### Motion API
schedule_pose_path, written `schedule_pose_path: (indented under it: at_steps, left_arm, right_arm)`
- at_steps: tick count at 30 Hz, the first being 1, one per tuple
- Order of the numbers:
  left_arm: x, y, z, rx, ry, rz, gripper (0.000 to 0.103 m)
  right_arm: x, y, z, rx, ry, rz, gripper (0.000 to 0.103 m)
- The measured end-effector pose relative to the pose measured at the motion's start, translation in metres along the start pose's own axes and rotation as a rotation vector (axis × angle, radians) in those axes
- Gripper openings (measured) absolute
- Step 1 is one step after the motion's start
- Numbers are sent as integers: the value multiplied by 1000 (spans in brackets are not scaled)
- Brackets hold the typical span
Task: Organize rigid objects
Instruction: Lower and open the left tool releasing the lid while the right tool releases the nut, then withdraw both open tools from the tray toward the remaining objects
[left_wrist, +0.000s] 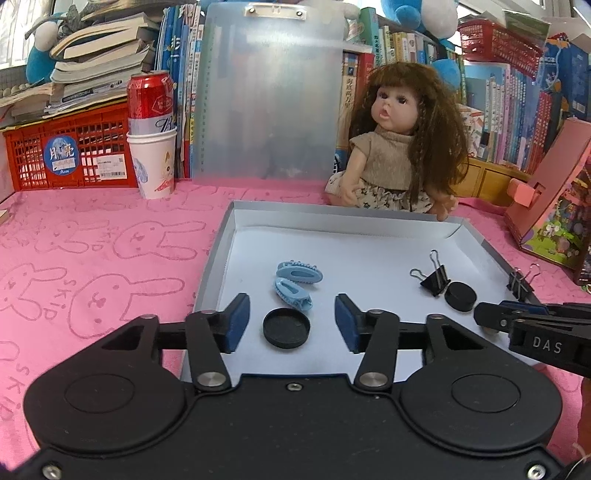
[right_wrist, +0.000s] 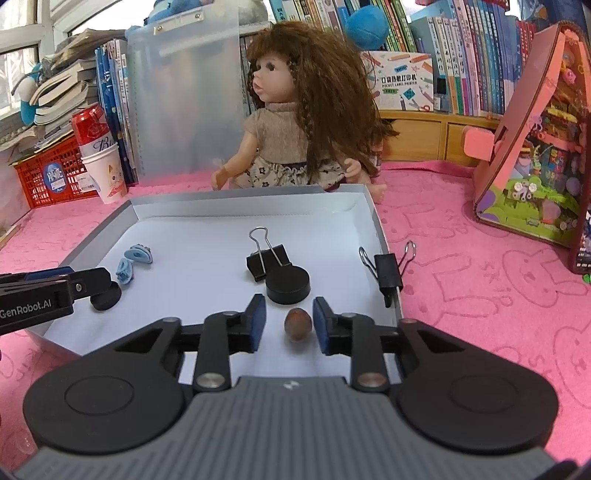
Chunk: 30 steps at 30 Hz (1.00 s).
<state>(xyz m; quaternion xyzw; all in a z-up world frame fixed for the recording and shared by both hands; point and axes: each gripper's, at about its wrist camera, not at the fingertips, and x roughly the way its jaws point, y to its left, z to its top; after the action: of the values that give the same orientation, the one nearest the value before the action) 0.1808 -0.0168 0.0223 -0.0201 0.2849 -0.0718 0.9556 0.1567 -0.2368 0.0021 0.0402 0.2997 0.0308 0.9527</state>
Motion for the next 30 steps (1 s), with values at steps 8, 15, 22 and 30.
schedule_pose_path:
  at_steps: [8, 15, 22, 30]
  left_arm:
    - [-22, 0, 1, -5, -37, -33, 76]
    - [-41, 1, 0, 3, -53, -59, 81]
    - [-64, 0, -2, 31, -75, -92, 83]
    - [-86, -2, -10, 62, -87, -126, 84]
  right_arm:
    - [-21, 2, 4, -24, -51, 28, 68]
    - [-41, 3, 4, -44, -91, 51, 80]
    - [-56, 7, -2, -71, -108, 67, 87]
    - [-76, 12, -11, -120, -133, 86, 89]
